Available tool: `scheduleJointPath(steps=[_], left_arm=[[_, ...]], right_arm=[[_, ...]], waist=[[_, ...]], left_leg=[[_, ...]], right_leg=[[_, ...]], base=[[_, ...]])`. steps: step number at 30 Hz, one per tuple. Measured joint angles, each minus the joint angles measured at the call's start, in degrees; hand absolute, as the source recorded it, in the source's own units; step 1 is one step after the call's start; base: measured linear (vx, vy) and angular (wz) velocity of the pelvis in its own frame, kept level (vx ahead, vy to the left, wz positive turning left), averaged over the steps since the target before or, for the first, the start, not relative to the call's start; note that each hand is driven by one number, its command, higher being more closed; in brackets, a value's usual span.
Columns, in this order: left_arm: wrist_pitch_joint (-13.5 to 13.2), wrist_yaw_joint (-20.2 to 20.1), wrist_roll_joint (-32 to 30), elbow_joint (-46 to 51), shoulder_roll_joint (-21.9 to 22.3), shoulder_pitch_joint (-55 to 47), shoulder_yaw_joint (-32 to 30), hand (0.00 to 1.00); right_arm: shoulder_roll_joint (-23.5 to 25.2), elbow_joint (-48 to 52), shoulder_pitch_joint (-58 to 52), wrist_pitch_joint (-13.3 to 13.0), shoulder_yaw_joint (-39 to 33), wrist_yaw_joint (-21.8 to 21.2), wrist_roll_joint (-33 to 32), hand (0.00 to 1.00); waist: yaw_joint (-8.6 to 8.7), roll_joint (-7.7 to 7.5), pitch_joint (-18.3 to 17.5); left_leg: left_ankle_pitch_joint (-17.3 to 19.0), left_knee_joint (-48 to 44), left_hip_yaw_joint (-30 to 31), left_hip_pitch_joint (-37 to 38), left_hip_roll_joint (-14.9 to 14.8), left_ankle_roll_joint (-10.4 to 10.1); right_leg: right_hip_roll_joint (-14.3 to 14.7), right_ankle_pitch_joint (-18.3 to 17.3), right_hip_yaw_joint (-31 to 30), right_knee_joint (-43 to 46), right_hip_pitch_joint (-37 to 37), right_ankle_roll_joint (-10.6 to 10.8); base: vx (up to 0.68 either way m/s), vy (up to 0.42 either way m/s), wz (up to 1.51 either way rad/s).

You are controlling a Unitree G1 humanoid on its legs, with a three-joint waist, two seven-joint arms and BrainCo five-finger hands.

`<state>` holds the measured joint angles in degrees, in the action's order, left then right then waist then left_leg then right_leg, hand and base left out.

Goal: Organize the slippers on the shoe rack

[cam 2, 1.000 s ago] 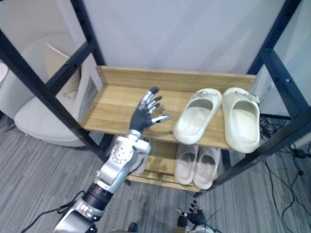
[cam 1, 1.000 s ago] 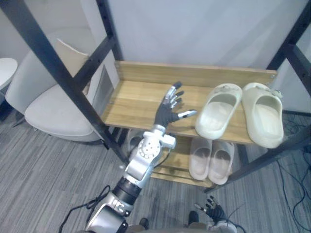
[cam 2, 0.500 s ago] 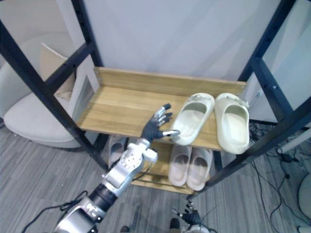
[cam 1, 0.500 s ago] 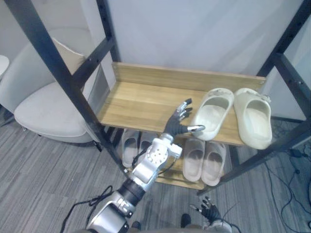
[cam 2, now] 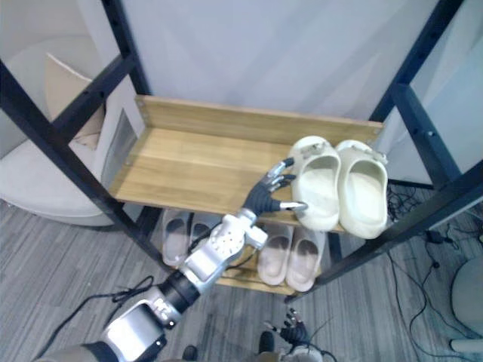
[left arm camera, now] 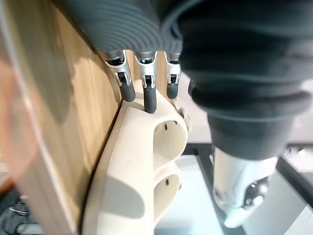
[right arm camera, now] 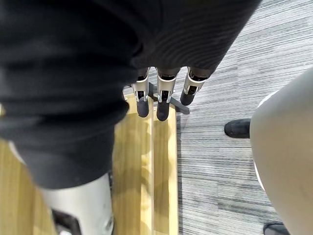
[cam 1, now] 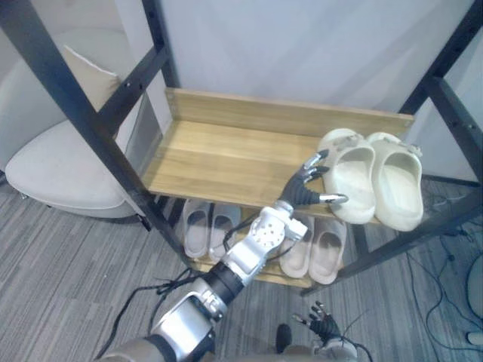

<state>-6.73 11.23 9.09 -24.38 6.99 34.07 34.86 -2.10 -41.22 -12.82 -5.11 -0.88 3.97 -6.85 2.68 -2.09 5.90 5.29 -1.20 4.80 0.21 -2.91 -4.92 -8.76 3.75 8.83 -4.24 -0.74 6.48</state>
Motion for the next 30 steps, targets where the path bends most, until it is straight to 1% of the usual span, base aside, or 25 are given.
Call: scheduleJointPath(steps=[5, 10, 13, 15, 17, 20, 23, 24, 26, 27, 29, 30], left_arm=[[0.6, 0.0, 0.0, -1.0, 0.1, 1.0, 0.2, 0.0], [1.3, -0.2, -0.1, -1.0, 0.1, 1.0, 0.4, 0.0], [1.6, -0.5, -0.1, -0.1, -0.3, 0.9, -0.3, 0.0], [2.2, -1.6, -0.1, 1.8, -2.0, 0.1, -1.5, 0.0], [2.2, -2.0, -0.1, 3.8, -3.5, -1.3, -3.0, 0.0], [2.4, -2.7, -0.1, 7.0, -4.2, -2.9, -4.6, 0.0], [2.4, -3.3, 0.1, 13.1, -5.9, -5.7, -4.7, 0.0], [2.4, -3.8, 0.2, 14.8, -6.2, -6.5, -4.7, 0.0], [2.2, -5.0, 1.3, 19.0, -6.3, -8.6, -4.4, 0.0], [2.1, -5.3, 1.5, 20.2, -6.3, -9.3, -4.0, 0.0], [2.0, -7.1, 2.4, 23.7, -6.5, -11.7, -2.1, 0.0], [2.0, -7.9, 2.5, 24.6, -6.8, -12.5, -1.4, 0.0]], right_arm=[[0.0, 0.3, -0.2, 0.0, 0.1, 0.1, 0.0, 0.0], [0.0, 0.5, -0.8, 0.0, 0.1, 0.1, 0.0, 0.0], [0.0, 0.5, -0.7, 0.0, -0.1, 0.0, 0.0, 0.0], [0.0, 0.5, -0.2, 0.0, -0.2, 0.0, 0.1, 0.0], [0.0, 0.2, 0.3, 0.1, -0.4, -0.1, 0.1, 0.0], [-0.1, -0.2, 0.6, 0.2, -0.5, -0.2, 0.1, 0.0], [-0.1, -0.4, 0.5, 0.4, -0.1, -0.5, 0.2, 0.0], [-0.2, -0.6, 0.5, 0.4, 0.1, -0.6, 0.2, 0.0], [-0.3, -1.6, 0.7, 0.4, 0.1, -0.6, 0.2, 0.0], [-0.4, -2.3, 0.8, 0.4, 0.1, -0.6, 0.2, 0.0], [-0.7, -3.3, 1.0, 0.5, 0.2, -0.7, 0.2, 0.0], [-0.8, -3.6, 1.0, 0.5, 0.2, -0.7, 0.2, 0.0]], waist=[[-0.07, -0.03, 0.0], [-0.03, -0.04, 0.2], [0.15, 0.13, 0.3], [0.32, 0.35, 0.5], [0.53, 0.51, 0.5], [0.11, 0.55, 0.5], [0.07, 0.57, 0.5], [-0.07, 0.65, 0.4], [-1.34, 0.82, 0.3], [-1.64, 0.89, 0.2], [-2.65, 0.99, 0.0], [-2.73, 0.99, -0.1]], left_leg=[[0.1, 0.0, -0.7, 0.6, 0.6, 0.1], [0.5, -0.1, -0.8, 0.9, 1.2, 0.8], [0.5, 0.0, -0.7, 1.0, 1.5, 0.8], [0.5, 0.1, -0.8, 1.6, 1.5, 0.8], [0.5, 0.1, -0.8, 1.7, 1.5, 0.8], [0.5, -0.1, 0.2, 1.5, 1.6, 0.8], [0.4, -1.3, 1.8, 0.9, 2.0, 0.8], [0.4, -1.5, 2.3, 0.9, 2.1, 0.8], [0.4, -1.9, 3.3, 0.8, 2.4, 0.8], [0.4, -1.9, 3.8, 0.8, 2.5, 0.8], [0.4, -1.9, 4.9, 0.7, 2.6, 0.8], [0.4, -2.0, 5.3, 0.6, 2.6, 0.8]], right_leg=[[-0.8, -0.7, -0.4, 1.1, -0.1, 0.4], [-1.4, -1.5, -0.5, 2.2, 0.3, 0.9], [-1.8, -1.7, -0.2, 2.2, 0.5, 1.1], [-1.7, -1.7, 0.0, 2.0, 0.9, 1.0], [-1.7, -1.8, 0.1, 2.0, 1.1, 0.9], [-1.7, -1.9, 0.8, 1.9, 1.1, 0.9], [-2.2, -2.3, 2.6, 2.0, 2.1, 1.0], [-2.3, -2.6, 3.1, 2.1, 2.6, 1.1], [-2.5, -3.2, 4.1, 2.9, 2.8, 1.1], [-2.6, -3.5, 4.5, 3.3, 2.9, 1.1], [-2.6, -4.0, 5.5, 4.2, 3.0, 1.1], [-2.6, -4.0, 5.9, 4.2, 3.2, 1.0]], base=[[0.0, 0.006, -0.01], [0.0, 0.009, 0.0], [0.01, 0.015, 0.04], [0.0, 0.0, 0.0], [0.0, 0.0, 0.0], [0.02, -0.008, 0.17], [0.0, -0.01, 0.29], [0.0, 0.0, 0.31], [-0.02, 0.002, 0.28], [-0.03, -0.004, 0.22], [-0.03, -0.01, 0.24], [-0.03, -0.013, 0.28]])
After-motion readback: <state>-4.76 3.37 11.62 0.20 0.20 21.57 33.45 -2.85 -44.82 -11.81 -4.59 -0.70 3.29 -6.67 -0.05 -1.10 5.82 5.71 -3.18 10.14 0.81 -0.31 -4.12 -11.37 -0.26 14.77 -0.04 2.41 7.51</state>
